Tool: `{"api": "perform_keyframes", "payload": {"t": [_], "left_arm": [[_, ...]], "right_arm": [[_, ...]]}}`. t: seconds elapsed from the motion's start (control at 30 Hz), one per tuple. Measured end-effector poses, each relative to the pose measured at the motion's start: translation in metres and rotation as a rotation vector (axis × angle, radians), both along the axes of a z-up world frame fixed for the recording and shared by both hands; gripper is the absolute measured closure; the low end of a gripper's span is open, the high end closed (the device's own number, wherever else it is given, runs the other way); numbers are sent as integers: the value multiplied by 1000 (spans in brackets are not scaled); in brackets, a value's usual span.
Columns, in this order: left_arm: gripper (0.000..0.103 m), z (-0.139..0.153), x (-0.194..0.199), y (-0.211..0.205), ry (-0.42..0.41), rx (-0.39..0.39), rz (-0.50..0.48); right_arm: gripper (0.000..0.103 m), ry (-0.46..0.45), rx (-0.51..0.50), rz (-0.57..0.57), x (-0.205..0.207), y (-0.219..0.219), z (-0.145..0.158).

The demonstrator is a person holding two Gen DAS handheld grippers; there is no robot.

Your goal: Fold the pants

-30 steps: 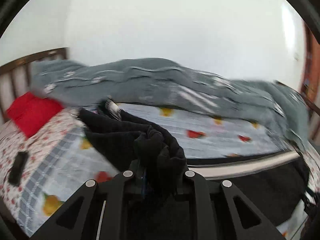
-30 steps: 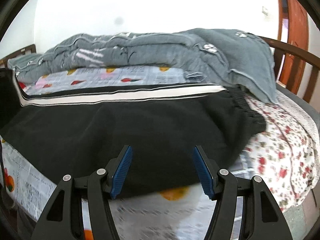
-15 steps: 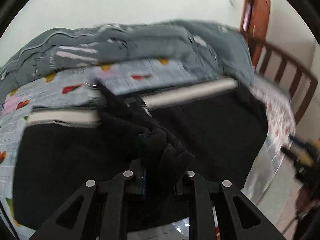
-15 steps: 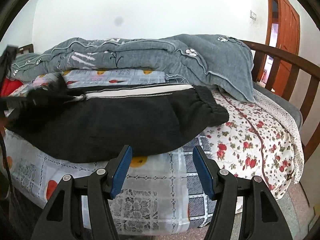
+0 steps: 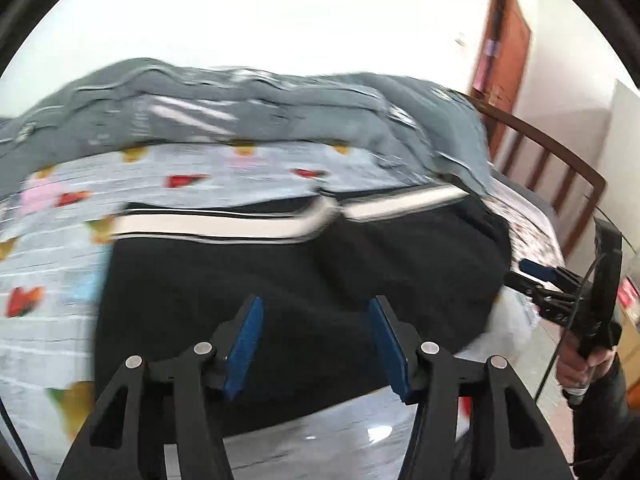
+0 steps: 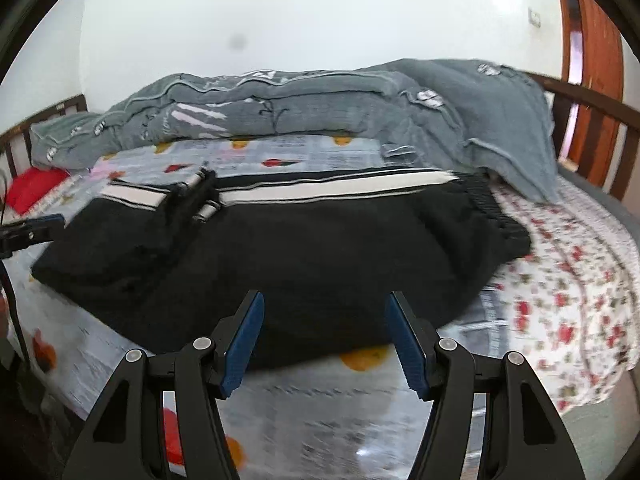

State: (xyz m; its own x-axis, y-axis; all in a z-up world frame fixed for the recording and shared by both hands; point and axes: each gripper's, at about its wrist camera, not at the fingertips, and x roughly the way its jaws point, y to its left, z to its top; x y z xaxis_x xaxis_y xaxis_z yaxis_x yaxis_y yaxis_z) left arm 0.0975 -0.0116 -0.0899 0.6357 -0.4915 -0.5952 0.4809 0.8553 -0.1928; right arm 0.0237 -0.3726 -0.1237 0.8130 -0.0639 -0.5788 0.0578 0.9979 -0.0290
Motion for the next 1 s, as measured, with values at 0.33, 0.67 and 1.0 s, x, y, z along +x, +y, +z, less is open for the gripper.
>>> {"api": "perform_keyframes", "payload": {"t": [0.33,0.67,1.0], "left_arm": [[49,-34,7,118,39,39,212],[49,-57,5,152,65,7,242],[48,-60,7,150,69,-60,227]], "right_arm": [[41,48,160,117,51,60,2],[53,113,196,175,89,107,-14],[78,96,24,291,70,140,-10]]}}
